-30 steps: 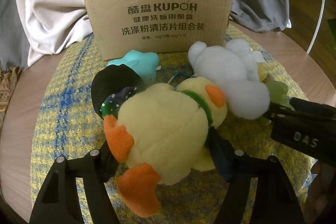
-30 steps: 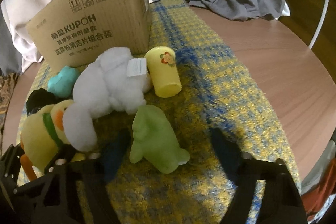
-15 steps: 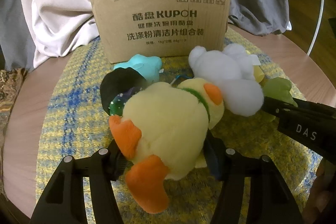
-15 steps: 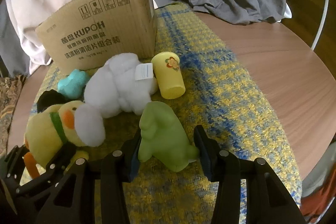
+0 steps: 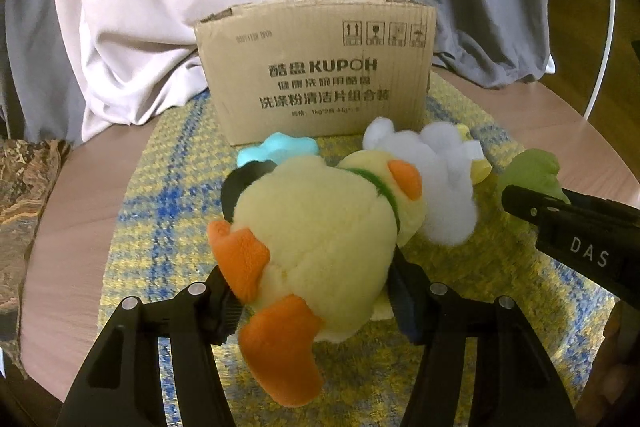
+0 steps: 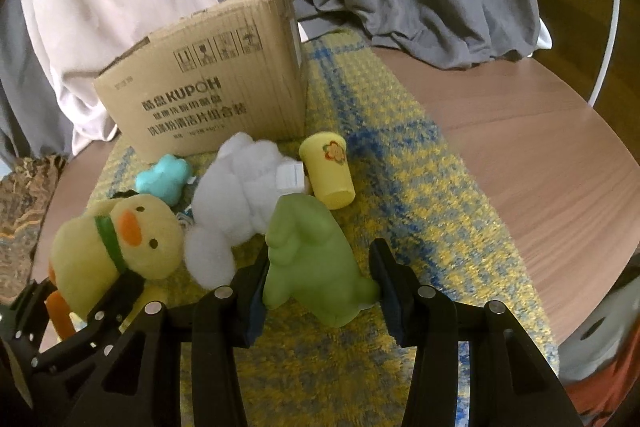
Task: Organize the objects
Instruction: 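Lift and carry the duck and dinosaur with both tools over the box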
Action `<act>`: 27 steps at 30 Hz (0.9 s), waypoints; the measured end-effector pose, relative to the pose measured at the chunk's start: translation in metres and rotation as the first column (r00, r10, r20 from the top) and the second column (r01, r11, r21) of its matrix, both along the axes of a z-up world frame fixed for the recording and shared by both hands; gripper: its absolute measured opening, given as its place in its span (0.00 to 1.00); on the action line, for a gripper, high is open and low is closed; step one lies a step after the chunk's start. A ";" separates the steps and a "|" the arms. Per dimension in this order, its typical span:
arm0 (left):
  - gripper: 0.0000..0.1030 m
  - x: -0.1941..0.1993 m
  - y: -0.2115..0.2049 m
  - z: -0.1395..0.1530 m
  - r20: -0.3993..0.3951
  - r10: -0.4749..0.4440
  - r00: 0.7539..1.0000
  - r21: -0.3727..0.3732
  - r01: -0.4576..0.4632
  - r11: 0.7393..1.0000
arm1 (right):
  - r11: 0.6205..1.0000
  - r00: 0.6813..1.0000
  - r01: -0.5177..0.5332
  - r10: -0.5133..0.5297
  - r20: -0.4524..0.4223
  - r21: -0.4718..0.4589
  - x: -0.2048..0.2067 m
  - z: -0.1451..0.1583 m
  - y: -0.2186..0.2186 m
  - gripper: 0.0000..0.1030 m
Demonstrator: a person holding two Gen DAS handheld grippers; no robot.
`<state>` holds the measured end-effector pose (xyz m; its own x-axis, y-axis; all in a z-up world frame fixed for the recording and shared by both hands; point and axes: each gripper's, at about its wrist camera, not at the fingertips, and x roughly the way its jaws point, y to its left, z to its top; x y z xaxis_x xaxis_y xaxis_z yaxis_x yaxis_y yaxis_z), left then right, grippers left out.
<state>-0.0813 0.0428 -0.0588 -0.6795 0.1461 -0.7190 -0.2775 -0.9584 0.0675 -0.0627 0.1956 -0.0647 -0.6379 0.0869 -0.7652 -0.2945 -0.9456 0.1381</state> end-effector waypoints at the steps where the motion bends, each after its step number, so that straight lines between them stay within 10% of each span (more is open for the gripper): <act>1: 0.58 0.000 0.000 0.001 -0.003 0.000 1.000 0.000 0.000 1.000 | 1.000 1.000 0.000 0.000 -0.003 -0.001 0.001 0.002 0.001 0.46; 27: 0.59 -0.012 -0.005 0.047 -0.067 0.027 0.997 0.044 -0.024 0.999 | 0.996 0.996 -0.032 0.039 -0.085 0.085 0.000 0.058 -0.008 0.45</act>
